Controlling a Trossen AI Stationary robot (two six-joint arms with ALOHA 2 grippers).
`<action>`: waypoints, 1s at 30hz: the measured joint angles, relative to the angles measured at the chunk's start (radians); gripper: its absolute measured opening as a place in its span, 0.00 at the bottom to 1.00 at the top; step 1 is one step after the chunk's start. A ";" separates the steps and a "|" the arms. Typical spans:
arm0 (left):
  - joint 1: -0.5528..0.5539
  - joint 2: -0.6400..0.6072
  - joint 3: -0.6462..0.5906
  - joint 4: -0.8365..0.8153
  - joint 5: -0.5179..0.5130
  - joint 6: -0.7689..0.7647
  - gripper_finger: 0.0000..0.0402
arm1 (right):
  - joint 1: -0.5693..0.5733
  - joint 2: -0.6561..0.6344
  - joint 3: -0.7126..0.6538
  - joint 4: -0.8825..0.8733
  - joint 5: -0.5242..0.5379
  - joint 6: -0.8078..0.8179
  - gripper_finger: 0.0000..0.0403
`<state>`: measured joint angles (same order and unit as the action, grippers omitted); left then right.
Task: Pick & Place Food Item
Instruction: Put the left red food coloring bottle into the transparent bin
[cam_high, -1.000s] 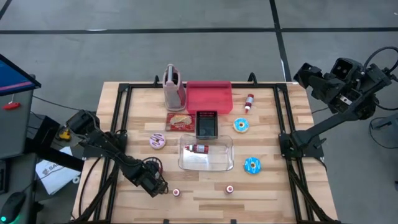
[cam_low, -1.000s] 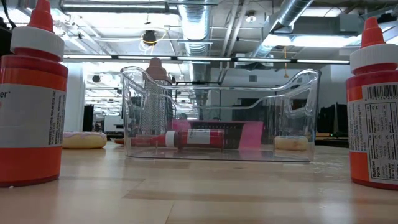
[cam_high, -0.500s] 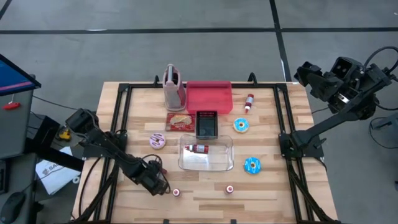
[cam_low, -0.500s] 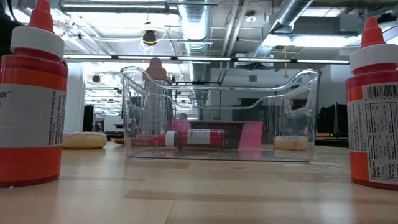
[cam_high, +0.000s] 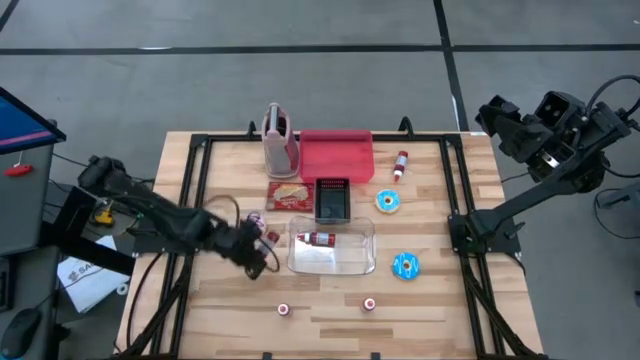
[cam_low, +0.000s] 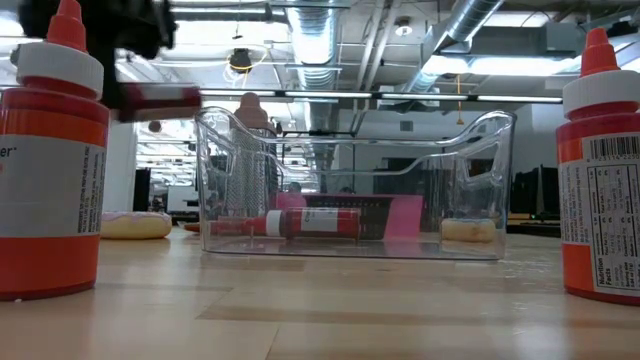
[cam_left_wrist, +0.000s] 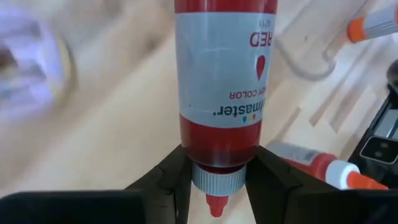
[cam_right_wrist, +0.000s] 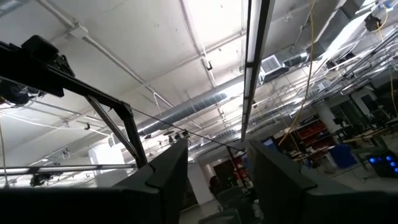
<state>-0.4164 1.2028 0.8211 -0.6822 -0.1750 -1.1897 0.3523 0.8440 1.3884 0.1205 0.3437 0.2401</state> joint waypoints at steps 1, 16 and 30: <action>0.044 -0.012 0.000 0.006 0.021 0.074 0.27 | 0.000 -0.001 0.000 0.000 0.000 -0.004 0.40; 0.521 0.317 0.427 -0.124 0.181 1.001 0.27 | 0.000 -0.020 0.000 -0.007 -0.003 -0.047 0.40; 0.529 0.625 0.763 -0.246 0.235 1.163 0.27 | 0.000 -0.031 0.000 -0.016 -0.005 -0.057 0.40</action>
<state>0.1129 1.8280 1.5837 -0.9285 0.0599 -0.0265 0.3523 0.8133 1.3884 0.1046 0.3391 0.1832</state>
